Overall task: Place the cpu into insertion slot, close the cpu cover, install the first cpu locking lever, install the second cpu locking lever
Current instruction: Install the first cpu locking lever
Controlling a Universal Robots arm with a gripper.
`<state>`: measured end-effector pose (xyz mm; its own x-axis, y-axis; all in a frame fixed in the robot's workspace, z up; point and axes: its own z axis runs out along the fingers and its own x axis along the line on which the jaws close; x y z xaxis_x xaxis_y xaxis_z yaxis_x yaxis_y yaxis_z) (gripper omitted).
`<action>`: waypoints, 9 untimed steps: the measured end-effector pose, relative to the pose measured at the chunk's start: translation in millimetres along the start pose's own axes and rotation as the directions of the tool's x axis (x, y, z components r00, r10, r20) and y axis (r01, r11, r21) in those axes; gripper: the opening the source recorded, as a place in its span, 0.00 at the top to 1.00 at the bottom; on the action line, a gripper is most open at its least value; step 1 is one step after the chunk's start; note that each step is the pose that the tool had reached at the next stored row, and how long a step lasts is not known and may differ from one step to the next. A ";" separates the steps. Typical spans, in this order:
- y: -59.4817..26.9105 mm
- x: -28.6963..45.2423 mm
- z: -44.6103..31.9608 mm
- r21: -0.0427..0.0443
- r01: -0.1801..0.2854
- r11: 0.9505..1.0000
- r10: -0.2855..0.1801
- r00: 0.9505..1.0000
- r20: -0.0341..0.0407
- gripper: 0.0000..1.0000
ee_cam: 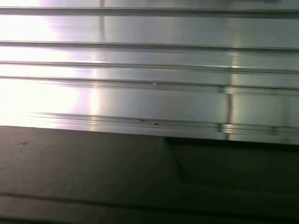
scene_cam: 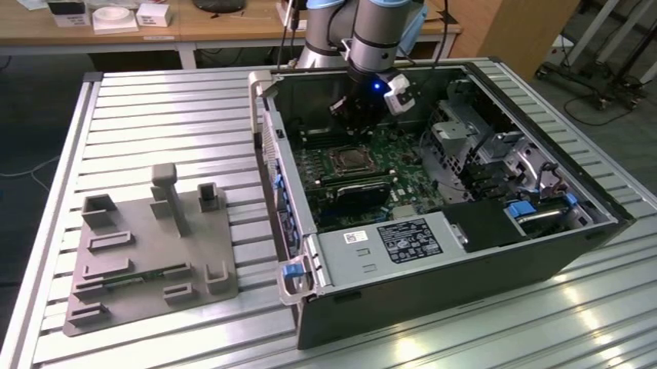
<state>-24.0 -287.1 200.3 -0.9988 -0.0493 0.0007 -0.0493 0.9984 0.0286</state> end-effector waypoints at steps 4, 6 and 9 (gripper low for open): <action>-3.6 -0.3 0.9 -0.005 0.000 1.000 0.000 1.000 0.001 0.90; -5.3 -0.1 0.7 -0.005 0.000 1.000 0.000 1.000 0.001 0.90; -5.5 -0.1 0.7 -0.005 0.000 1.000 0.000 1.000 0.001 0.90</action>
<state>-23.6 -292.6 199.5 -0.9988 -0.0490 -0.0005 -0.0490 0.9983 0.0331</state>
